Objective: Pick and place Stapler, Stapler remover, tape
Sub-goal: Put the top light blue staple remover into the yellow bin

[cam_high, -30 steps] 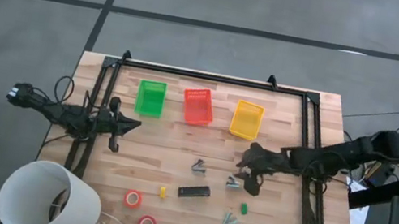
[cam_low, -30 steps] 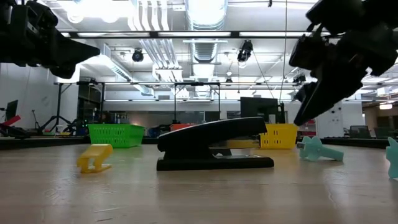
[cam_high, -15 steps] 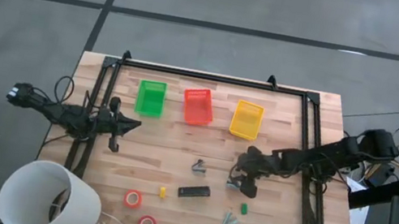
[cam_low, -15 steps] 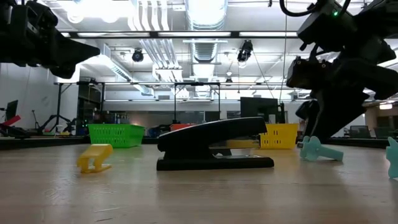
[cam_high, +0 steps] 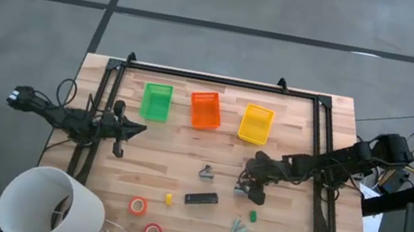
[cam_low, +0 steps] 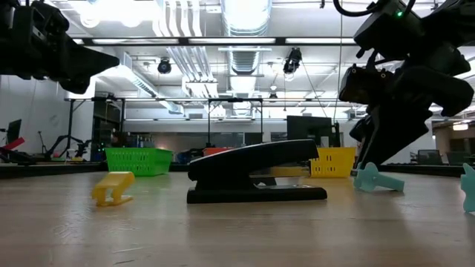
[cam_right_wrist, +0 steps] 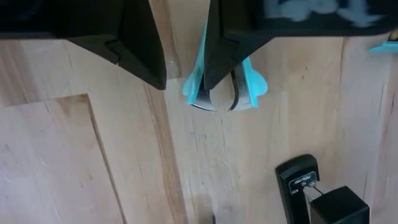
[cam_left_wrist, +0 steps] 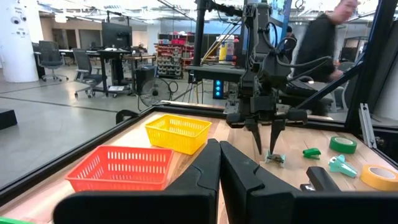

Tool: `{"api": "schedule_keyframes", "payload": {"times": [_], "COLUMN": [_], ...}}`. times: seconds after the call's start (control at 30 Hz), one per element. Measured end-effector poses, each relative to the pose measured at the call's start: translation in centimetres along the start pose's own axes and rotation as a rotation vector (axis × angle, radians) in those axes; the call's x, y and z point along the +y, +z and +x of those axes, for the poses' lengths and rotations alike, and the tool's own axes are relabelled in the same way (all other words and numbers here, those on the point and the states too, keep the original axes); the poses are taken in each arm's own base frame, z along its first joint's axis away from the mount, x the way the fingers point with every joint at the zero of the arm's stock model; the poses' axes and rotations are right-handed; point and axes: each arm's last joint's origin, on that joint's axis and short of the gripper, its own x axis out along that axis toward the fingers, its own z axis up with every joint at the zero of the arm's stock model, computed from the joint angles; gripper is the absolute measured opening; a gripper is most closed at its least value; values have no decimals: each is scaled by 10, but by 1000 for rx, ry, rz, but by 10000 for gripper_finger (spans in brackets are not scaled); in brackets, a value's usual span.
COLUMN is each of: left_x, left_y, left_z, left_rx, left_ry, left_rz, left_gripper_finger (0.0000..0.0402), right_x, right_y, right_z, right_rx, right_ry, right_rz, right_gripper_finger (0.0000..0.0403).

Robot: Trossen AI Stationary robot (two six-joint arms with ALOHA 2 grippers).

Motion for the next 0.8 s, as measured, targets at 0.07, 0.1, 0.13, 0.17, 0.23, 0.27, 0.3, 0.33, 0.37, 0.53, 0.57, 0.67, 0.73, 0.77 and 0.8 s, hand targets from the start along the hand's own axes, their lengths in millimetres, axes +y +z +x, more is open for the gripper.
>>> {"api": "schedule_keyframes", "payload": {"times": [0.07,0.1,0.13,0.17,0.23,0.27,0.3,0.33,0.37,0.53,0.57,0.67,0.73,0.77,0.8], "left_x": [0,0,0,0,0,0,0,0,0,0,0,0,0,0,0], "left_y": [0,0,0,0,0,0,0,0,0,0,0,0,0,0,0], "left_z": [0,0,0,0,0,0,0,0,0,0,0,0,0,0,0], "left_rx": [0,0,0,0,0,0,0,0,0,0,0,0,0,0,1], "left_ry": [0,0,0,0,0,0,0,1,0,0,0,0,0,0,0], "left_rz": [0,0,0,0,0,0,0,0,0,0,0,0,0,0,0], "left_gripper_finger": [10,10,10,10,10,10,10,10,10,10,10,10,10,10,10], "right_x": [0,0,0,0,0,0,0,0,0,0,0,1,0,-1,-2], "right_y": [0,0,0,0,0,1,1,1,1,1,1,5,8,11,13], "right_z": [0,0,0,0,0,0,0,0,0,0,0,-4,-10,-13,-17], "right_rx": [2,1,0,-2,-5,-7,-8,-8,-8,-10,-13,-42,-71,-91,-112], "right_ry": [0,0,0,1,3,4,4,4,4,4,5,11,16,15,11], "right_rz": [0,0,2,4,4,4,5,5,5,9,9,8,10,10,9], "right_gripper_finger": [94,91,86,81,68,61,53,45,35,10,9,9,9,8,8]}}
